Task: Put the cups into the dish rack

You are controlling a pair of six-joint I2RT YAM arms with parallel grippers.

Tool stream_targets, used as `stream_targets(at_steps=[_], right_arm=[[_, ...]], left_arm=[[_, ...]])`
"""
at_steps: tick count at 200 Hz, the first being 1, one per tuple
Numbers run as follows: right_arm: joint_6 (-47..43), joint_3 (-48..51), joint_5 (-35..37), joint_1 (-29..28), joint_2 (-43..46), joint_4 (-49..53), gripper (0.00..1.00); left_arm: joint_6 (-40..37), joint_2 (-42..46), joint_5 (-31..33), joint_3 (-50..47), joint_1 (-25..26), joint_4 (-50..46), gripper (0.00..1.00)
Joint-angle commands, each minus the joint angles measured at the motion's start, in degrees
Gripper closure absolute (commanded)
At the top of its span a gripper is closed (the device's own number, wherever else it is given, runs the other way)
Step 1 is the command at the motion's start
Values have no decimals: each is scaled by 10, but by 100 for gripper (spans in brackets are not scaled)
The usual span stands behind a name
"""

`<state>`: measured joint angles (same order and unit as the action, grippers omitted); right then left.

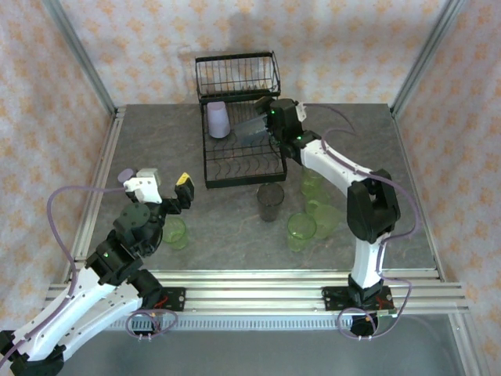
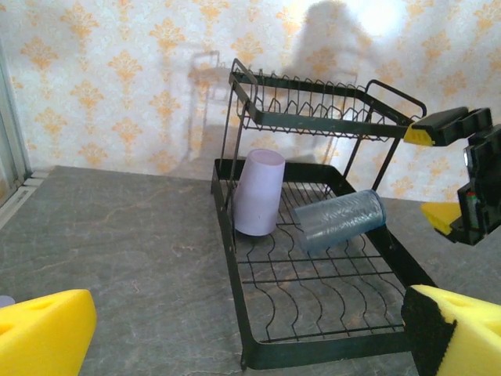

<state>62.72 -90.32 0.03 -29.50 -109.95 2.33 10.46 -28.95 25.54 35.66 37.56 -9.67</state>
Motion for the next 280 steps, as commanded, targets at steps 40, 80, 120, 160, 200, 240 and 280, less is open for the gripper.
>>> stream_targets(at_steps=[40, 80, 120, 160, 200, 240, 280], right_arm=[[132, -32, 39, 2, -59, 7, 1], [152, -57, 45, 2, -96, 2, 1], [163, -81, 58, 2, -126, 12, 1], [163, -127, 71, 3, -163, 42, 1], [180, -165, 70, 3, -196, 77, 1], [179, -189, 89, 4, -217, 94, 1], [171, -221, 97, 4, -243, 105, 1]], left_arm=[[5, 21, -6, 5, 2, -4, 1], [4, 34, -1, 0, 2, -15, 1], [4, 51, 4, -5, 2, -23, 1], [3, 58, 9, -7, 2, -31, 1], [0, 62, 13, -4, 2, -36, 1], [-1, 62, 15, -3, 2, -37, 1], [-4, 56, 15, 1, 2, -37, 1]])
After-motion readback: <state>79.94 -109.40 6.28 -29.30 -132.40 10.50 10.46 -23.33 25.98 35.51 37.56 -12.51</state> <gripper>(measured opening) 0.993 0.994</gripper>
